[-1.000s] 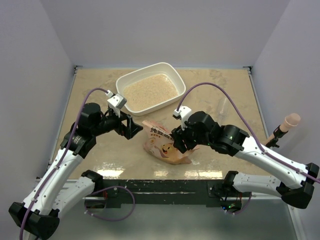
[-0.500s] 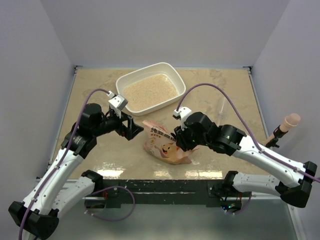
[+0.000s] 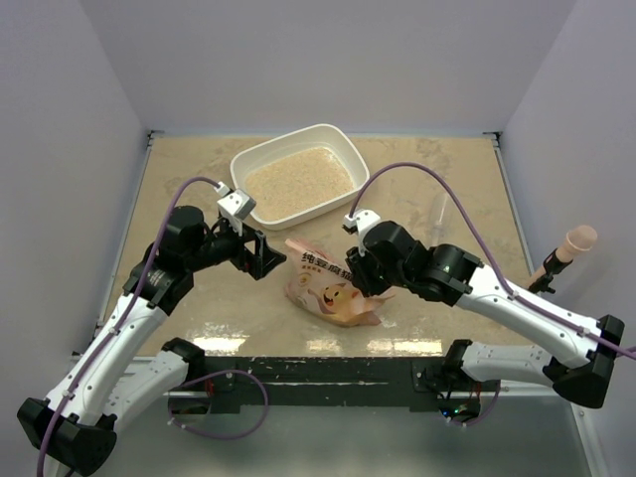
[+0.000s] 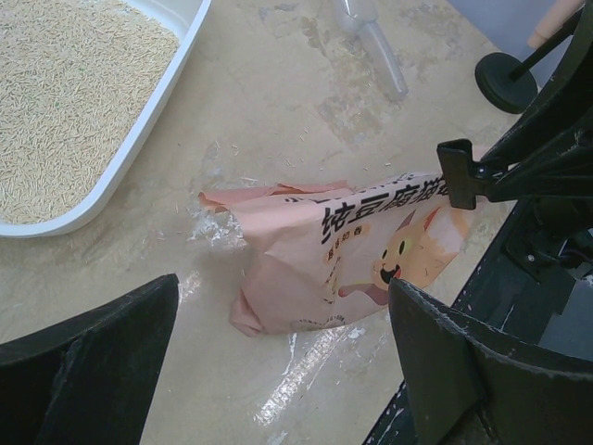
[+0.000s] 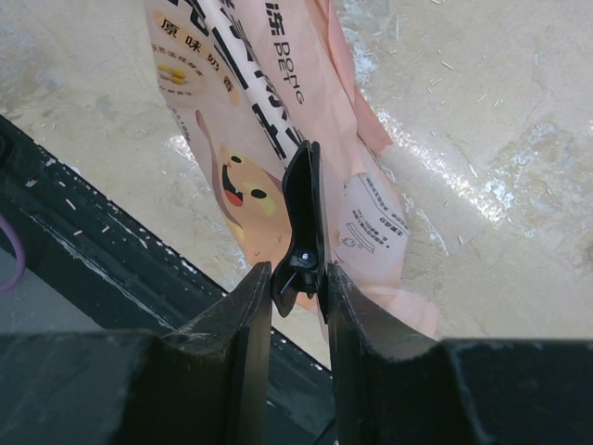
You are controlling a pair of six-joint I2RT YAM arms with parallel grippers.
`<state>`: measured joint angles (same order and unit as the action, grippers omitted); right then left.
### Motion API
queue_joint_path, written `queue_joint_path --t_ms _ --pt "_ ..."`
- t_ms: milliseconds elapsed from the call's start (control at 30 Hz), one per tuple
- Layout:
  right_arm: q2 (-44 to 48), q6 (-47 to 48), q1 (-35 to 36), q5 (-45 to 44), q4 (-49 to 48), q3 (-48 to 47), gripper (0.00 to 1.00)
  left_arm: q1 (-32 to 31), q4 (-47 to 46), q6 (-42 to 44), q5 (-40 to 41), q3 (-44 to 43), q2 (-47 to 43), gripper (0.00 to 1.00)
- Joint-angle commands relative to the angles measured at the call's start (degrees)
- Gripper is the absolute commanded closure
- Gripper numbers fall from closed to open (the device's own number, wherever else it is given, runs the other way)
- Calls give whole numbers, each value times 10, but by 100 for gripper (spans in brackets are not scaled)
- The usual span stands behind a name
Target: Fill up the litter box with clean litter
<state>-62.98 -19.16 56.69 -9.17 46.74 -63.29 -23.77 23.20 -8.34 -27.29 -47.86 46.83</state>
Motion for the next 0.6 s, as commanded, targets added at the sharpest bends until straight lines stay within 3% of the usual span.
queue_joint_path --t_ms 0,367,567 --pt "7 -14 2 -26 27 -50 100 -2 -23 7 -5 3 -2 0" --pt "3 -43 2 -46 106 -174 100 -3 -24 7 -7 2 -2 0" --pt "-10 -87 1 -152 141 -211 100 -3 -23 6 -10 3 -4 0"
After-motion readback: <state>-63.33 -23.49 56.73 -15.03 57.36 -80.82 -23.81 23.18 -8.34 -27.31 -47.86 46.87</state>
